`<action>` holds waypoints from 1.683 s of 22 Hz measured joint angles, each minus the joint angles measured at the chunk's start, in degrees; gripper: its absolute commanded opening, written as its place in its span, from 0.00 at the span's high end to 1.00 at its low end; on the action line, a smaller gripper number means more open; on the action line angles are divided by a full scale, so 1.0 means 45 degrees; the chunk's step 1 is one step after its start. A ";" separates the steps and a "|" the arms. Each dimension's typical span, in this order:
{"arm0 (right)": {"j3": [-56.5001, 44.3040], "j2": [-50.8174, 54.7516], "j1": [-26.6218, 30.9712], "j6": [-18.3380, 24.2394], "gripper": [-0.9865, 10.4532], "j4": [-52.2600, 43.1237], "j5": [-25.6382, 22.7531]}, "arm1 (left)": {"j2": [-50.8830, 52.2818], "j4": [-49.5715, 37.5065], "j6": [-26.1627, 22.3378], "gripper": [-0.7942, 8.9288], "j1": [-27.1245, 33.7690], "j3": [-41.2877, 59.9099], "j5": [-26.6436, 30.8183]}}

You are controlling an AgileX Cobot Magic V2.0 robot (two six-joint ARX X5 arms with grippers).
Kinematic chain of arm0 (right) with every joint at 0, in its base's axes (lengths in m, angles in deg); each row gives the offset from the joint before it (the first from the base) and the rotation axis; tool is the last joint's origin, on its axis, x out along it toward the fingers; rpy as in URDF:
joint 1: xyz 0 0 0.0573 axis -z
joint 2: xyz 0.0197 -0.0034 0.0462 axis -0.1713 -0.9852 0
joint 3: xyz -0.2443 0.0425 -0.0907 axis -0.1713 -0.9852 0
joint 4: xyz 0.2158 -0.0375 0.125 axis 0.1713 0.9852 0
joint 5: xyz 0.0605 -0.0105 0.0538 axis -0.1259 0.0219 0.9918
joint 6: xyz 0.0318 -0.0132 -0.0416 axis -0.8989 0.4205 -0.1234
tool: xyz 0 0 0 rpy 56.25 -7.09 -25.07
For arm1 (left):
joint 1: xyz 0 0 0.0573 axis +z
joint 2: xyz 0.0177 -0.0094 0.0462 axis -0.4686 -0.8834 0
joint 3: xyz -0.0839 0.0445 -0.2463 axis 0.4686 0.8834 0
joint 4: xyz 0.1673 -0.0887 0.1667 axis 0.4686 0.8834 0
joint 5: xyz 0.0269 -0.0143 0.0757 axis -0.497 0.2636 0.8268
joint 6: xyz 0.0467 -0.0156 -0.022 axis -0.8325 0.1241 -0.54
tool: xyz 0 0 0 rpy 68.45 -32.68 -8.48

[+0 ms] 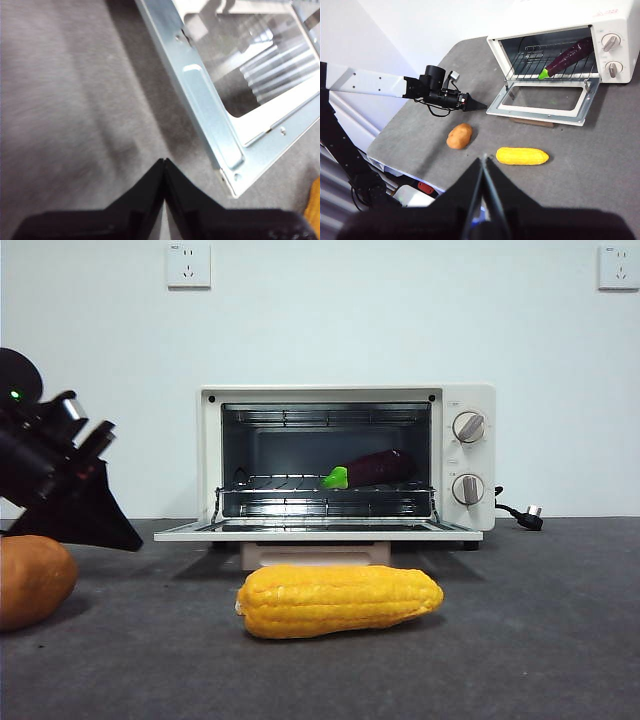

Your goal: Take the eggplant from the table,put the eggplant in the oven

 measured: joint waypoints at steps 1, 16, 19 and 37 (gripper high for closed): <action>-0.0029 0.0000 0.0000 -0.0015 0.92 0.0000 -0.0005 | -0.0073 -0.0097 0.0000 0.92 -0.0073 -0.0005 0.0000; -0.1039 0.0000 0.0000 -0.0121 0.92 0.0005 -0.0005 | -0.1117 -0.1200 0.0447 0.93 -0.0539 -0.0005 0.0029; -0.1214 0.0000 0.0000 -0.0121 0.92 0.0005 -0.0015 | -0.1117 -0.1491 0.0539 0.93 -0.0544 -0.0005 -0.0296; -0.1637 0.0000 0.0000 -0.0112 0.92 0.0005 -0.0155 | -0.1141 -0.2696 0.1569 0.93 -0.0452 0.0058 -0.3041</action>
